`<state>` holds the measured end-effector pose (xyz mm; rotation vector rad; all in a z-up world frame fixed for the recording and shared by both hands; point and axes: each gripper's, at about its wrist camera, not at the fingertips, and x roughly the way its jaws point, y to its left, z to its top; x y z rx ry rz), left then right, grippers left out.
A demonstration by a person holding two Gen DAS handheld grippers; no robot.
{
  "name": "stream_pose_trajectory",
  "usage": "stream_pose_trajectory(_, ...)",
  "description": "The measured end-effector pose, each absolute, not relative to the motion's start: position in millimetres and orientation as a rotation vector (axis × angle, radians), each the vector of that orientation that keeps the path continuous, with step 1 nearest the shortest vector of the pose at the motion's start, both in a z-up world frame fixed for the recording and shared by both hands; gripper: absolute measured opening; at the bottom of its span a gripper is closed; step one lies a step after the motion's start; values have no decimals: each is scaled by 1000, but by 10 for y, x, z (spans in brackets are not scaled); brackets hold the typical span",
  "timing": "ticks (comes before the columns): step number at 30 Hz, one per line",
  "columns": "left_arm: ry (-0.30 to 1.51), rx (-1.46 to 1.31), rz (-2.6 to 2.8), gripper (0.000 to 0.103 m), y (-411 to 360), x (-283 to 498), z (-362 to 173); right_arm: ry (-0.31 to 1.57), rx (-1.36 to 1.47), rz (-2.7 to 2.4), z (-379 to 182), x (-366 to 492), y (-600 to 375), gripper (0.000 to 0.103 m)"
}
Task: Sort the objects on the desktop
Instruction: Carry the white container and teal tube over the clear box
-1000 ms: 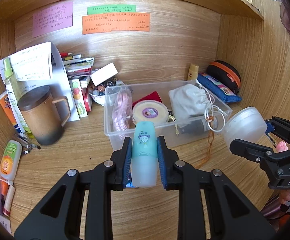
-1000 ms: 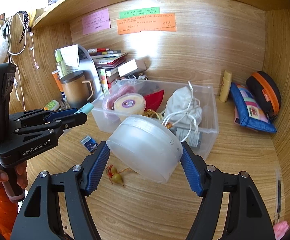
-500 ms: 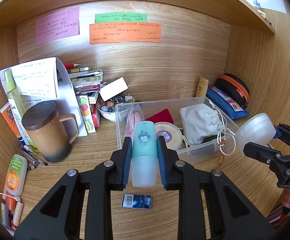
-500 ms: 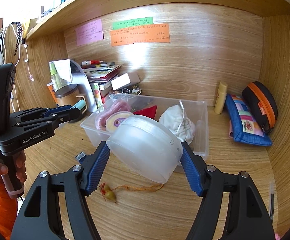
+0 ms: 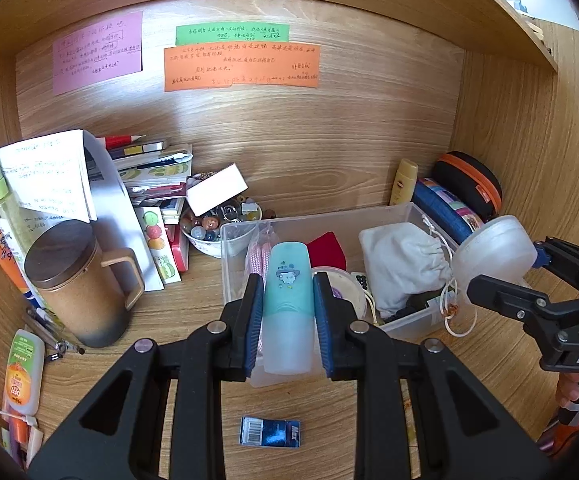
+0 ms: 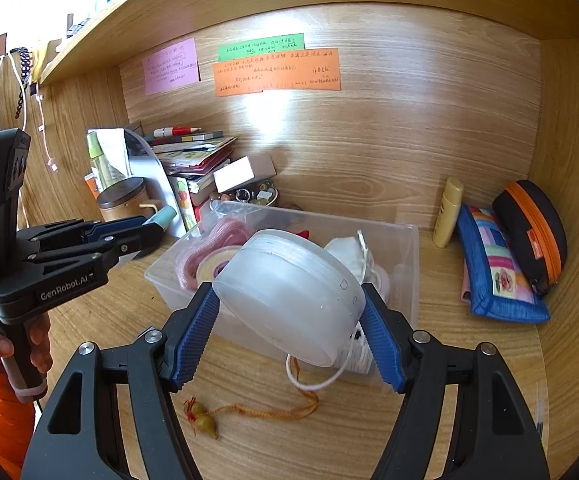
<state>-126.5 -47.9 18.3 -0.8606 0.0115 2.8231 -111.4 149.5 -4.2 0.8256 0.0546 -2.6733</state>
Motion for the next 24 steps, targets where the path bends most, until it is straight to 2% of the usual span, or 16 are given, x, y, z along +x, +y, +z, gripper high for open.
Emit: stream_pose_trajectory(24, 43, -875, 2745, 24, -300, -1841, 178, 122, 845, -2647, 46, -1729, 1274, 67)
